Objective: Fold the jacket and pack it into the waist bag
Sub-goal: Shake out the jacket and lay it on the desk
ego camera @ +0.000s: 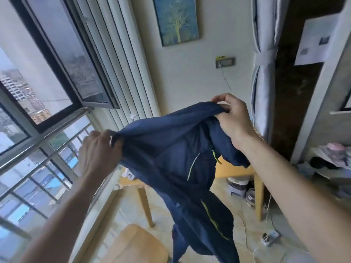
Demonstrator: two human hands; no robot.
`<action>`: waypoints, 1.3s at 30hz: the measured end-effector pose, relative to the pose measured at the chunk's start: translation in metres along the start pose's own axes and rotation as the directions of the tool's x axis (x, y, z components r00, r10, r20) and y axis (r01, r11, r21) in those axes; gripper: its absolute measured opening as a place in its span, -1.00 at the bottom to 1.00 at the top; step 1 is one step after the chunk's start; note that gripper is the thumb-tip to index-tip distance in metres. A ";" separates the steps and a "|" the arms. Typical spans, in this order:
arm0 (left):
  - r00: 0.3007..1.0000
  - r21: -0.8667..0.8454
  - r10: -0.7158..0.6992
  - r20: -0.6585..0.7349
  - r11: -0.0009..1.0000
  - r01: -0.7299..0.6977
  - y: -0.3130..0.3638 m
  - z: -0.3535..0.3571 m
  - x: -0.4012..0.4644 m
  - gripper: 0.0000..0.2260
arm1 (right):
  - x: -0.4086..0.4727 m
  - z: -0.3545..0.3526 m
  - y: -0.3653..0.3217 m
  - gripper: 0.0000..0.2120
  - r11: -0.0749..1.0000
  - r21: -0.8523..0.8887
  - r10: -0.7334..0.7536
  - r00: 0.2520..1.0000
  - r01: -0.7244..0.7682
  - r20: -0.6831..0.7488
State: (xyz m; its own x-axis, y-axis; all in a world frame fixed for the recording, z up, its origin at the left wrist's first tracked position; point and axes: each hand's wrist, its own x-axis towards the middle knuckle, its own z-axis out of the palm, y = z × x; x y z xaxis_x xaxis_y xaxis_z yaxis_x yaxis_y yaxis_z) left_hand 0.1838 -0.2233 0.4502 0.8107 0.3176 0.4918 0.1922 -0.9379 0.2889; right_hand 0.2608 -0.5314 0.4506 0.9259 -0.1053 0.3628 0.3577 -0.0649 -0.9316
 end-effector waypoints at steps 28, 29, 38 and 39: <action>0.839 -0.822 0.179 0.515 0.383 0.422 0.074 0.141 0.185 -0.76 | 0.102 0.024 0.064 -0.83 0.978 0.001 0.208 0.977 -0.208 -0.053; 0.851 -0.805 0.137 0.507 0.428 0.411 0.056 0.150 0.198 -0.78 | 0.107 0.022 0.060 -0.83 0.980 0.020 0.200 0.977 -0.199 -0.076; 0.923 -0.695 0.206 0.325 0.714 0.085 0.028 0.152 0.203 -0.33 | 0.134 0.067 0.032 -0.73 0.932 0.209 0.318 0.945 -0.297 -0.077; 0.799 -0.721 0.345 0.493 0.675 0.154 0.040 0.150 0.194 -0.32 | 0.135 0.076 0.031 -0.75 0.923 0.219 0.332 0.943 -0.316 -0.038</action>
State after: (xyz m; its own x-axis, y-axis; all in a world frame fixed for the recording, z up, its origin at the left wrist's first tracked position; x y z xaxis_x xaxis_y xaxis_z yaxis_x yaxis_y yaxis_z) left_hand 0.4317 -0.2206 0.4337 0.9865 -0.1387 0.0874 -0.1445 -0.4835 0.8633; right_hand 0.4058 -0.4723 0.4692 0.9867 -0.1588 0.0337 0.0641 0.1908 -0.9795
